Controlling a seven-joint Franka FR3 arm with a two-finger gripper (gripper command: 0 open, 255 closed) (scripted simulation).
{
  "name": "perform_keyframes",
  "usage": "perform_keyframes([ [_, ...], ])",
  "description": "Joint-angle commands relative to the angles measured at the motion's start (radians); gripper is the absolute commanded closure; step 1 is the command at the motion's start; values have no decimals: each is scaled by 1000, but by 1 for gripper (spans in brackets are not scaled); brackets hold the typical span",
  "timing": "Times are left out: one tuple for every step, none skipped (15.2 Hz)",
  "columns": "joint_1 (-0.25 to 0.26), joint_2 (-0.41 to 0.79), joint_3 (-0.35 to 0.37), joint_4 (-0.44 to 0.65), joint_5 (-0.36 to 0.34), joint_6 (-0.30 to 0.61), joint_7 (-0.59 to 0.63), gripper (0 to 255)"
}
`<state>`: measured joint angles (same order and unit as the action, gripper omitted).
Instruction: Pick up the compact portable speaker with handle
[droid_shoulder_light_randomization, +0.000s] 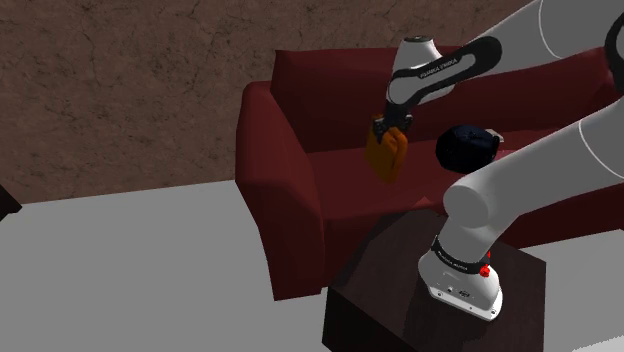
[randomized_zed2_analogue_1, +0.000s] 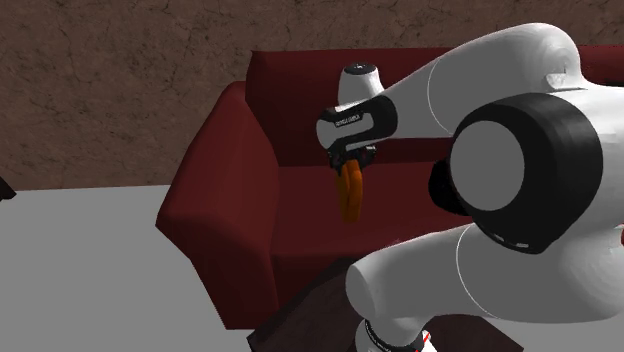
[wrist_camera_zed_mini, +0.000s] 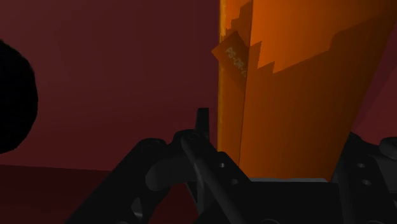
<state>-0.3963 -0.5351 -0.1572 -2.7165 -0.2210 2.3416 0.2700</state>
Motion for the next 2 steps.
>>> perform_keyframes([
  [1,-12,1,10,3,-20,-2,255],
  [1,-12,1,10,3,-20,-2,255],
])
